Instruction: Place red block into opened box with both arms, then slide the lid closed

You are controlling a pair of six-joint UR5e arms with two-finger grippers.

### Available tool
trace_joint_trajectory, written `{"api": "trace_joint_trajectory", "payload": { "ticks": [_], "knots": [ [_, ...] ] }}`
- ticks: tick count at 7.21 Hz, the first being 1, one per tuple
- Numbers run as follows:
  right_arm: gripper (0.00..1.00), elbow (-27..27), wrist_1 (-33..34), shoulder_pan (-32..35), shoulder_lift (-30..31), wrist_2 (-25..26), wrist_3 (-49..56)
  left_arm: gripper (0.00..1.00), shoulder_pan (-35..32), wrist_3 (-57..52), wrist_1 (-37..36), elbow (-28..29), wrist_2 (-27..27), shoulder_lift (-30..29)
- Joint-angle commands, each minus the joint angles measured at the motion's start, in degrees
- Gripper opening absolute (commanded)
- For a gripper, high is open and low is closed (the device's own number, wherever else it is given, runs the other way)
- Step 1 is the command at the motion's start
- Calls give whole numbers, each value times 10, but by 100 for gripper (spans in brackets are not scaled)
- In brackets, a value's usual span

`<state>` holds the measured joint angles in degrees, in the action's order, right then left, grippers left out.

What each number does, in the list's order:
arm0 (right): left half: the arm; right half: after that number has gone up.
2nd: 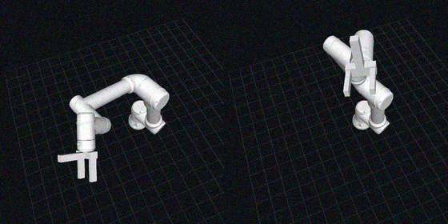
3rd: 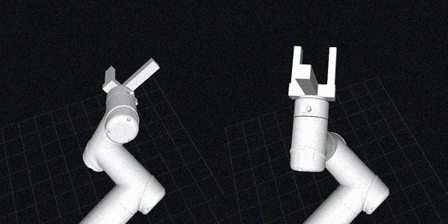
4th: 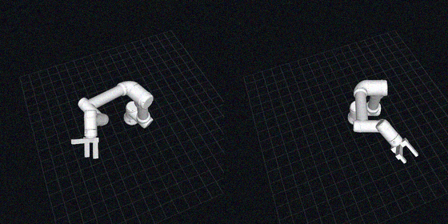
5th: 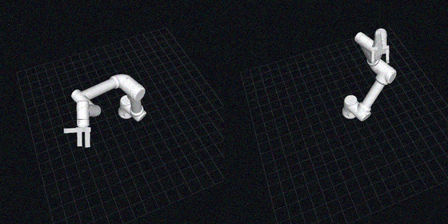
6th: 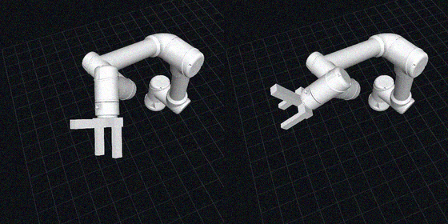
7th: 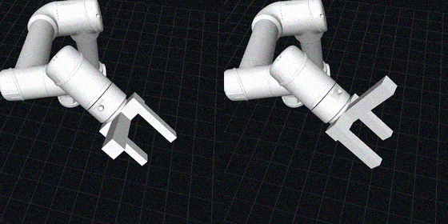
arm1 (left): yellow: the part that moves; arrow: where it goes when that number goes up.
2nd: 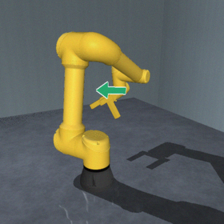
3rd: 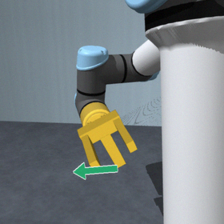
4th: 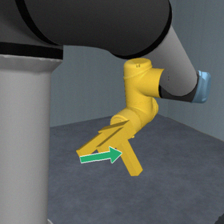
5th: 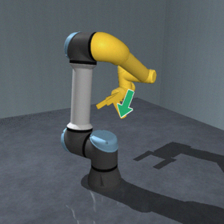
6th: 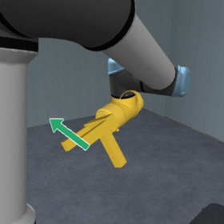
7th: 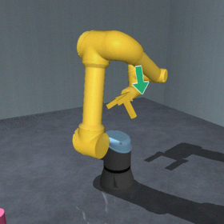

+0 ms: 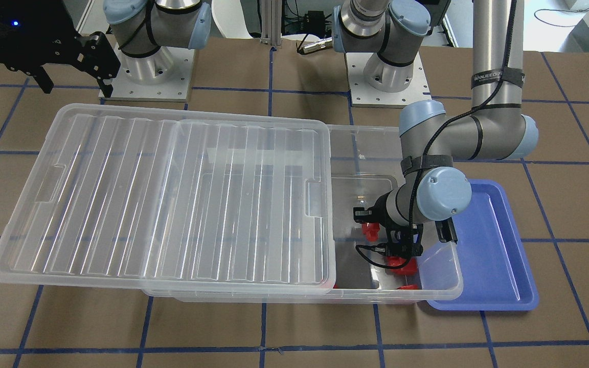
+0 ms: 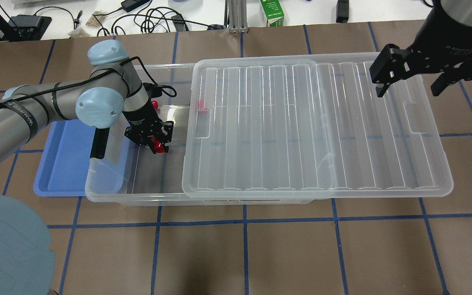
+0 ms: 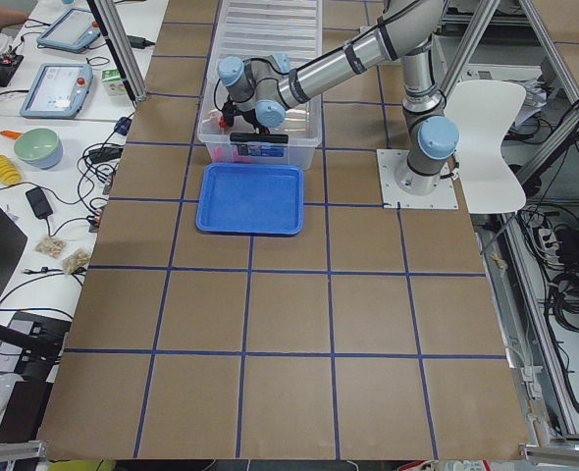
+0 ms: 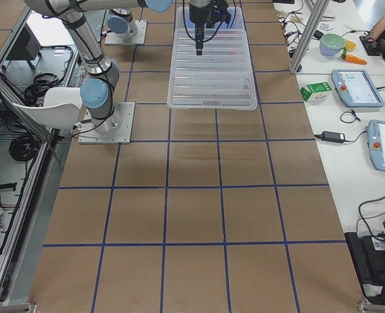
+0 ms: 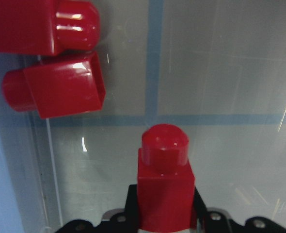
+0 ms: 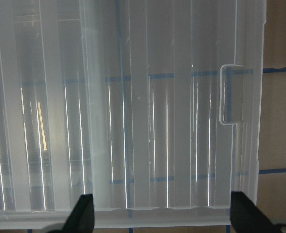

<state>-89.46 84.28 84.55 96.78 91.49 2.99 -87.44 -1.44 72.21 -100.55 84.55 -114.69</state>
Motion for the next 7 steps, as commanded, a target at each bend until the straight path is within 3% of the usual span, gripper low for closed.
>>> {"api": "trace_joint_trajectory", "payload": {
  "ticks": [1, 2, 3, 5, 7],
  "knots": [
    [100, 0, 0, 0, 0, -1, 0, 6, 1, -2, -1, -9, 2, -7],
    [100, -1, -1, 0, 1, -1, -1, 77, 1, -1, -1, -10, 2, -7],
    [100, 0, 0, 0, 0, 0, -1, 100, 1, -3, -2, -6, 3, -6],
    [100, 2, -1, -3, -5, -1, 11, 100, 4, -2, -1, 3, 9, 8],
    [100, 3, 2, -46, -9, 3, 71, 100, 5, -3, 62, 75, 23, 26]
  ]
}}
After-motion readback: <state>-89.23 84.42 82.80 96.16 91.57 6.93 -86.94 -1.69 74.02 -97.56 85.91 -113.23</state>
